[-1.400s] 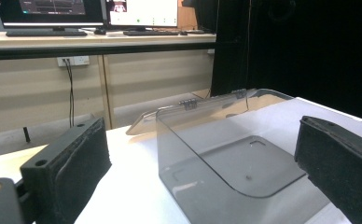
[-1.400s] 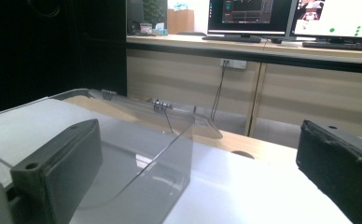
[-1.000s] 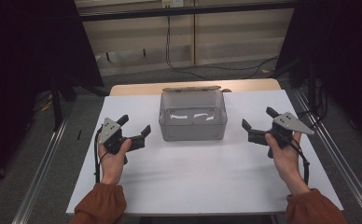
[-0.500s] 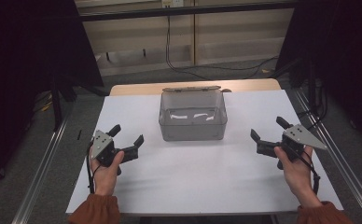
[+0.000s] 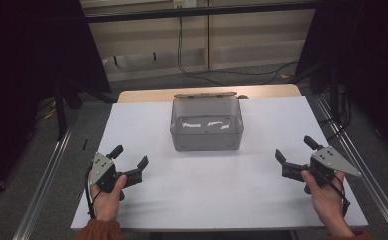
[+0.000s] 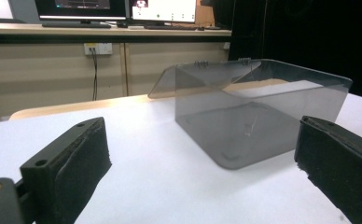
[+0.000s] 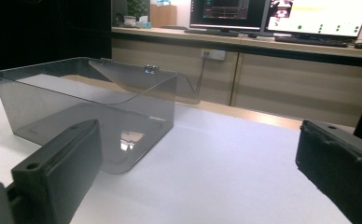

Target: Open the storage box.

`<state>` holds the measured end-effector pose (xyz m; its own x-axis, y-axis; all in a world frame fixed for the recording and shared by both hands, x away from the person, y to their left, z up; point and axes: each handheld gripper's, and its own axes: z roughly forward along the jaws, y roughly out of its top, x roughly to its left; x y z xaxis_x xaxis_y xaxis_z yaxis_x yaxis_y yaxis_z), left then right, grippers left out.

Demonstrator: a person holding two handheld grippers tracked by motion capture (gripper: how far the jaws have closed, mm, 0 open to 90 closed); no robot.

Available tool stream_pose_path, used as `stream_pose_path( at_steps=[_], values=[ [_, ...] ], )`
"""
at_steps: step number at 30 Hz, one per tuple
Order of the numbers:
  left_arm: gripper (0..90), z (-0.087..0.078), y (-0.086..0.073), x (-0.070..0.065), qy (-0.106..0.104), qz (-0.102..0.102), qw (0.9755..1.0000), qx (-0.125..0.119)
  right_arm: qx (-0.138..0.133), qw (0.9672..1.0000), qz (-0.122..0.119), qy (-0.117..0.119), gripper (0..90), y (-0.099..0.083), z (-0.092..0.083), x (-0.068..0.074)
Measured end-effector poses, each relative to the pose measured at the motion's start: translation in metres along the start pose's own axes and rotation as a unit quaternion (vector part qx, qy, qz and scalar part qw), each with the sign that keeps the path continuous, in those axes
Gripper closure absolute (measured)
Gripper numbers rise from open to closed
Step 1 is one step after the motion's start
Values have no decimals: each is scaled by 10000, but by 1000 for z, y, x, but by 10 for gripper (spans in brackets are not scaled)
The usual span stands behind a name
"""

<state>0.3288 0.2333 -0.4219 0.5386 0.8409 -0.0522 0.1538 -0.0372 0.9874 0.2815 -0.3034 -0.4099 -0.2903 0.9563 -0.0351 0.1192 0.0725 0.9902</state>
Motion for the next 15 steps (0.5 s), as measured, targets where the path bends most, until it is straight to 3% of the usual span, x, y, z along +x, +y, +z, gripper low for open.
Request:
stream_pose_path(
  at_steps=[8, 15],
  values=[
    [30, -15, -10, -3, 162, -77, 9998, 53, 75, 9999, 47, -83, 2, -16, -17, -1],
    [30, -23, -13, -11, 136, -67, 9999, 35, 15, 9993, 109, -354, 1, -26, -31, -1]
  ],
)
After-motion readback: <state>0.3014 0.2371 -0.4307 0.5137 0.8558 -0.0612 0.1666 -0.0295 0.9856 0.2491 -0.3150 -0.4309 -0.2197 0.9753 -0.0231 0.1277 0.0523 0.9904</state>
